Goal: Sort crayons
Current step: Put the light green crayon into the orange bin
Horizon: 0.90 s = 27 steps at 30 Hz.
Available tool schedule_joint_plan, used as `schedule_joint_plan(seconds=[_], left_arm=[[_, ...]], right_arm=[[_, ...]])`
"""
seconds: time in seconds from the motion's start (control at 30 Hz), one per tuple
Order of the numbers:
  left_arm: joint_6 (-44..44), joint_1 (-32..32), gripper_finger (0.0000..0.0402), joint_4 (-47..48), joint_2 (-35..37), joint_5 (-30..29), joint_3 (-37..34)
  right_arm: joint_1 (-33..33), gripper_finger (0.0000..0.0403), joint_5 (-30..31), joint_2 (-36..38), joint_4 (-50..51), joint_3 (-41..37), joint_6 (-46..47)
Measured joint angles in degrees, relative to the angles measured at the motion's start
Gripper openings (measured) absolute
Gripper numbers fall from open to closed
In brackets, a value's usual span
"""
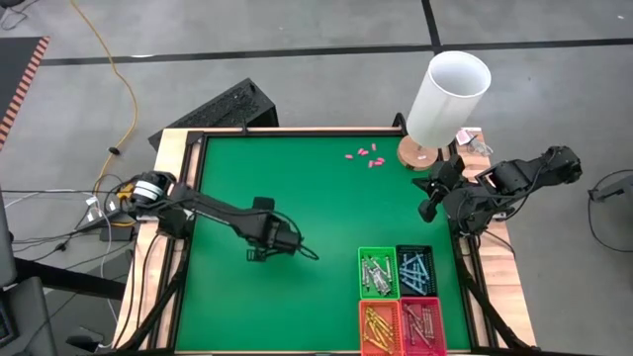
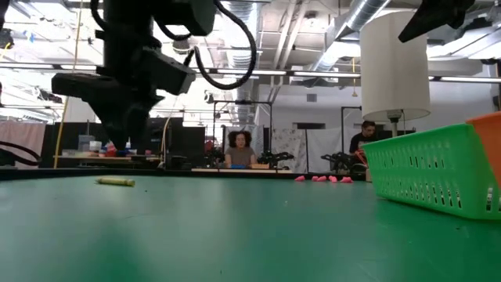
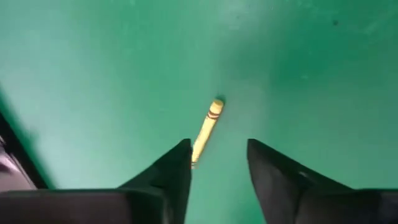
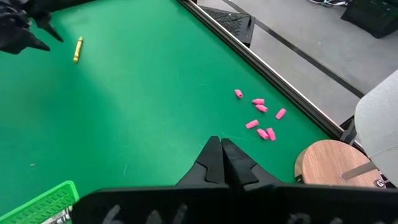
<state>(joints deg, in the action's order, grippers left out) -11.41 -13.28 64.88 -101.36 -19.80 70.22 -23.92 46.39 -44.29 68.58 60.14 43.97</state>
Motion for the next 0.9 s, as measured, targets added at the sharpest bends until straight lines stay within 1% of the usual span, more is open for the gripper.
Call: schedule_joint_plan(seconds=[0.13, 0.23, 0.37, 0.43, 0.6, 0.77, 0.9], left_arm=[[11.83, 3.17, 0.0182, -0.18, 0.0, 0.0, -0.02], [18.15, 6.11, 0.0197, -2.13, 0.02, 0.45, -0.66], [23.14, 10.85, 0.0197, -6.3, 0.02, 5.81, -3.17], [24.64, 12.97, 0.0195, -8.92, 0.02, 7.46, -4.69], [28.4, 17.1, 0.0193, -10.03, 0.02, 7.83, -7.61], [34.53, 20.45, 0.0192, -13.14, 0.04, 10.58, -10.68], [35.81, 22.49, 0.0192, -16.51, 0.45, 11.59, -12.86]], right_arm=[[0.0, 0.0, 0.0, 0.0, 0.04, -0.01, 0.02], [0.0, 0.0, 0.0, 0.0, 0.23, -0.02, 0.02], [0.0, 0.0, -0.04, 0.0, 1.3, -0.02, 0.17], [0.0, 0.0, -0.04, 0.0, 2.05, -0.02, 0.17], [0.0, 0.0, -0.04, 0.0, 3.33, -0.02, 1.04], [0.0, 0.0, -0.02, 0.0, 3.41, -0.02, 1.1], [0.0, 0.0, -0.01, 0.0, 3.31, -0.02, 1.22]])
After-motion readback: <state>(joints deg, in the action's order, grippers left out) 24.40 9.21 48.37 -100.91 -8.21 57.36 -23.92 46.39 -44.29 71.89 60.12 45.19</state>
